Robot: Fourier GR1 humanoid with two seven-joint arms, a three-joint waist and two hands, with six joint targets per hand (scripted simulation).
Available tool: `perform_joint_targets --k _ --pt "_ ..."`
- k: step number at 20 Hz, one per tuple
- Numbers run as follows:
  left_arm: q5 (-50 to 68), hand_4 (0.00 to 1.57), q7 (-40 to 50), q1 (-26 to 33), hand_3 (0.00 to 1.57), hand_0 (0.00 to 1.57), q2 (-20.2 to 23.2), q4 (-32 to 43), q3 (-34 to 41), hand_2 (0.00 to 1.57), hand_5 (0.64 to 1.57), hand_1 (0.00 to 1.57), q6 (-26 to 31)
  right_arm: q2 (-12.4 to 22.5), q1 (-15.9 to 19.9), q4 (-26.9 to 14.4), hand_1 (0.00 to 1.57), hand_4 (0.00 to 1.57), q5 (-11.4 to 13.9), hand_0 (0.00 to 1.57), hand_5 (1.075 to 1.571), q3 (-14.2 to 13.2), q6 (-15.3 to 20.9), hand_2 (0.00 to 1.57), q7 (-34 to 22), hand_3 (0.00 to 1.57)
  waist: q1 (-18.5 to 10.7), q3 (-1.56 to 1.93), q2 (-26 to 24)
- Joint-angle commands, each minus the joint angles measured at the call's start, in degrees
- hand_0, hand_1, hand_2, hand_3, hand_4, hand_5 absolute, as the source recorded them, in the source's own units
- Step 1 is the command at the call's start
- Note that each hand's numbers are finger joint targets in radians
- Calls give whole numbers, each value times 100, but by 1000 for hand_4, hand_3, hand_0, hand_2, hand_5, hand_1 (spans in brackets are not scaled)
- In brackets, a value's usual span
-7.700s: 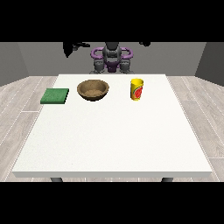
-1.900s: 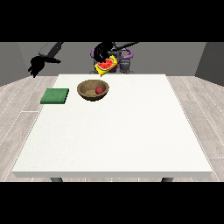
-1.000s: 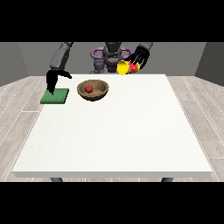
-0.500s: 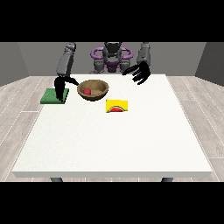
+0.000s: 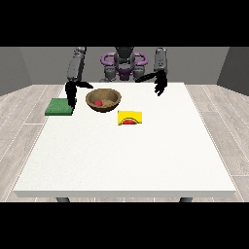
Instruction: Pick the cup and pour the ball into the bowl, then pick the bowl and place it on the pad
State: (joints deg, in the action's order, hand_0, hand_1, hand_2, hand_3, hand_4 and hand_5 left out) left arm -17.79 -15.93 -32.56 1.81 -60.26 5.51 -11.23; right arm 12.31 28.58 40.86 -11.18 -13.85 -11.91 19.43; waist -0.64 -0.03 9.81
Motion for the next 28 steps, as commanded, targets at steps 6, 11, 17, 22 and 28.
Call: perform_joint_targets --k 6,11,17,22,28 --pt "-41 0 320 -377 0 0 -34 -573 -332 0 1554 0 168 -24 274 -920 0 258 -117 0 1549 -293 78 0 704 0 -528 9 457" --pt "-95 0 491 -326 0 0 -142 -839 -526 0 1558 0 250 -186 -36 -795 0 117 -200 0 1527 -326 38 0 928 0 -739 10 571" --pt "100 0 457 -92 0 0 5 -852 -506 0 1562 0 537 -458 164 -758 0 244 -353 0 1532 -386 382 0 562 0 -905 3 299" --pt "113 0 655 80 0 0 101 -839 -418 0 1564 0 545 -351 282 -763 0 347 -369 0 1546 -309 407 0 188 0 -642 5 -145" --pt "371 0 431 -162 0 0 380 -810 -101 0 1566 0 716 -979 291 -976 0 375 -198 0 1550 -102 941 0 480 0 -635 4 264"
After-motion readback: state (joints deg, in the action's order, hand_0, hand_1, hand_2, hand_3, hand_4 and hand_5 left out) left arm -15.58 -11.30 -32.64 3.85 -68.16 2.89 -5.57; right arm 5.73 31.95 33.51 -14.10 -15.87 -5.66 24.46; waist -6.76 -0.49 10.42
